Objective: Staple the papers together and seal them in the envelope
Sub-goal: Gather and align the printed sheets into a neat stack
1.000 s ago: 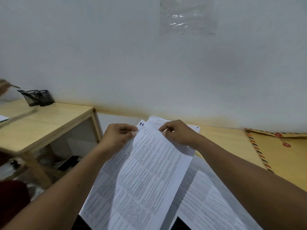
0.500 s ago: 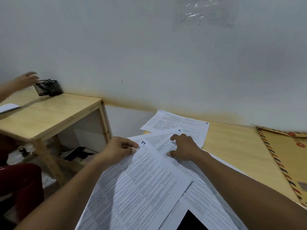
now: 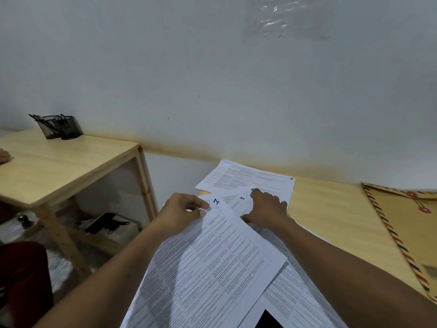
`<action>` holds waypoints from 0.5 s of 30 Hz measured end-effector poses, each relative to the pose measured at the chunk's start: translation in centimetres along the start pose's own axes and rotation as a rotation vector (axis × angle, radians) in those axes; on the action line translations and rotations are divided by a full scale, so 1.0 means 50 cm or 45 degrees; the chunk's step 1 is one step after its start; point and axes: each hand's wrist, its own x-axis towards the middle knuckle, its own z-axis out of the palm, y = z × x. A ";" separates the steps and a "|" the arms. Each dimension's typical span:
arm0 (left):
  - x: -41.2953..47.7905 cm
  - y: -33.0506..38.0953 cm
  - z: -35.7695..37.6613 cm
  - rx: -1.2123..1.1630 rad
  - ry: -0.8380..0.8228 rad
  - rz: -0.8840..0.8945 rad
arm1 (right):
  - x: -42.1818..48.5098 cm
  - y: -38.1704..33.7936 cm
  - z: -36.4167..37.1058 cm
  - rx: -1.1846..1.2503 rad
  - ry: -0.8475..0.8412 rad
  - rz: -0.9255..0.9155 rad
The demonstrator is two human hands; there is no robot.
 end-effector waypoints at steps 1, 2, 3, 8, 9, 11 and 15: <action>0.002 0.003 0.004 0.006 0.002 -0.001 | 0.002 0.002 0.001 0.024 0.010 -0.004; 0.005 0.006 0.009 0.006 0.002 -0.004 | 0.005 0.003 0.002 0.043 0.020 -0.011; 0.007 0.010 0.014 0.008 0.000 -0.008 | 0.006 0.005 0.002 0.057 0.025 -0.020; 0.016 0.016 0.035 -0.023 0.011 0.024 | 0.017 0.004 0.003 0.097 0.006 -0.031; 0.017 0.021 0.036 -0.032 0.018 0.035 | 0.020 0.004 -0.002 0.152 -0.006 -0.022; 0.024 0.029 0.034 -0.044 0.043 0.078 | 0.031 0.007 -0.014 0.327 0.027 -0.030; 0.048 0.058 0.021 -0.050 0.120 0.151 | 0.050 0.007 -0.060 0.571 0.106 -0.189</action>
